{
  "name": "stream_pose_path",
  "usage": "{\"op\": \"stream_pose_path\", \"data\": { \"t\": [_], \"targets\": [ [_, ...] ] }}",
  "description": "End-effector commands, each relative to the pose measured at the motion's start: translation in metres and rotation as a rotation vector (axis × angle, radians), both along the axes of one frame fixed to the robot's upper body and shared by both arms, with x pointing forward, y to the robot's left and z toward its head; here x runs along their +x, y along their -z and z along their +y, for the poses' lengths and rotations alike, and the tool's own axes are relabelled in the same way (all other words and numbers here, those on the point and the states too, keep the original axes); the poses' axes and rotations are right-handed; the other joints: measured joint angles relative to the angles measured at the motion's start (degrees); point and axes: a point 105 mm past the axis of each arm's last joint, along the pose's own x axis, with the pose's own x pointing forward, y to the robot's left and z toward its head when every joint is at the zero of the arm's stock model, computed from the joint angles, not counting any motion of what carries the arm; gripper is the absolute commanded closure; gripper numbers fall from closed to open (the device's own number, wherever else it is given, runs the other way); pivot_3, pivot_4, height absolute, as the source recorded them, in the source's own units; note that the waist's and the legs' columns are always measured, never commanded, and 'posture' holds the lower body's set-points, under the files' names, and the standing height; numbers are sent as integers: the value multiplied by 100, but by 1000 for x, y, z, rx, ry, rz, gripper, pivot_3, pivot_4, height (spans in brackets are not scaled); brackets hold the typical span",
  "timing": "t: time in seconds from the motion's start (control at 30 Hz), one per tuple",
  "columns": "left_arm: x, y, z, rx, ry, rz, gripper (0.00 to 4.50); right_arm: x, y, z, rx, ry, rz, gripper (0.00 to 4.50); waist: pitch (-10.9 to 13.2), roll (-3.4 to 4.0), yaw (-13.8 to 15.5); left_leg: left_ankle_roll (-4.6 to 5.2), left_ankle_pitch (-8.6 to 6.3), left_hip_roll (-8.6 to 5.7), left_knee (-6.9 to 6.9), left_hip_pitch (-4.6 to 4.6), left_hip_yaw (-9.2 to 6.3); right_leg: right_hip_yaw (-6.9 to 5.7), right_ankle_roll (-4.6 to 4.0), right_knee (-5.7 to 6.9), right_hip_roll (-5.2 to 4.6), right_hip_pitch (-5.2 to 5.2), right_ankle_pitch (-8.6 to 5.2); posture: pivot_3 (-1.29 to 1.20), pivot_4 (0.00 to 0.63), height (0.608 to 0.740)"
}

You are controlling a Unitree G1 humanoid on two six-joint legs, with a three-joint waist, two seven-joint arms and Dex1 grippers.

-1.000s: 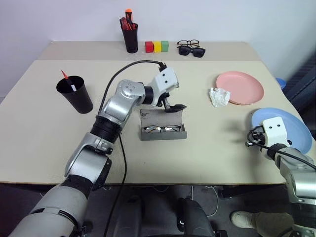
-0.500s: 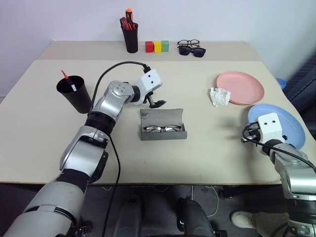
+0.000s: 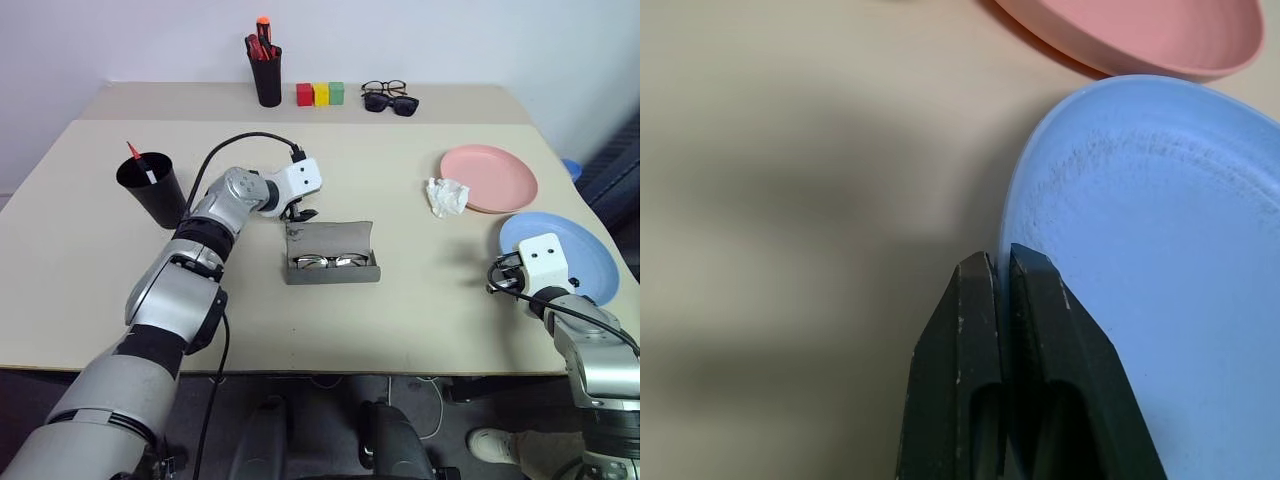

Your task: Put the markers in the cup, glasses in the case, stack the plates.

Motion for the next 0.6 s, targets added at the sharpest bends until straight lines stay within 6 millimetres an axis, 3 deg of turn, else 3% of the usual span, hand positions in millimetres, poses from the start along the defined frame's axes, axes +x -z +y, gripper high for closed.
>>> {"op": "stream_pose_path", "data": {
  "t": [0.03,0.1,0.3,0.6],
  "targets": [
    [3,-21,-2,-27,13,-42,3479,-3,-7,-4,-2,18,-37,4500,0,0,1,0,0,0,0,0,0,0,0,0,0,0,0,0,150,740],
    [2,-23,-5,-25,27,-48,4433,-4,-6,-4,0,19,-36,4500,0,0,4,0,0,0,0,0,0,0,0,0,0,0,0,0,150,740],
    [-20,-19,-15,-63,190,111,4433,-3,-6,-4,-1,18,-36,4500,0,0,2,0,0,0,0,-1,0,0,0,0,0,0,0,0,150,740],
    [-61,1,0,-32,350,325,4433,-3,-4,-2,-3,9,-31,4500,-2,2,-39,0,0,1,-1,3,-1,0,-1,9,0,0,0,0,150,740]
  ]
}}
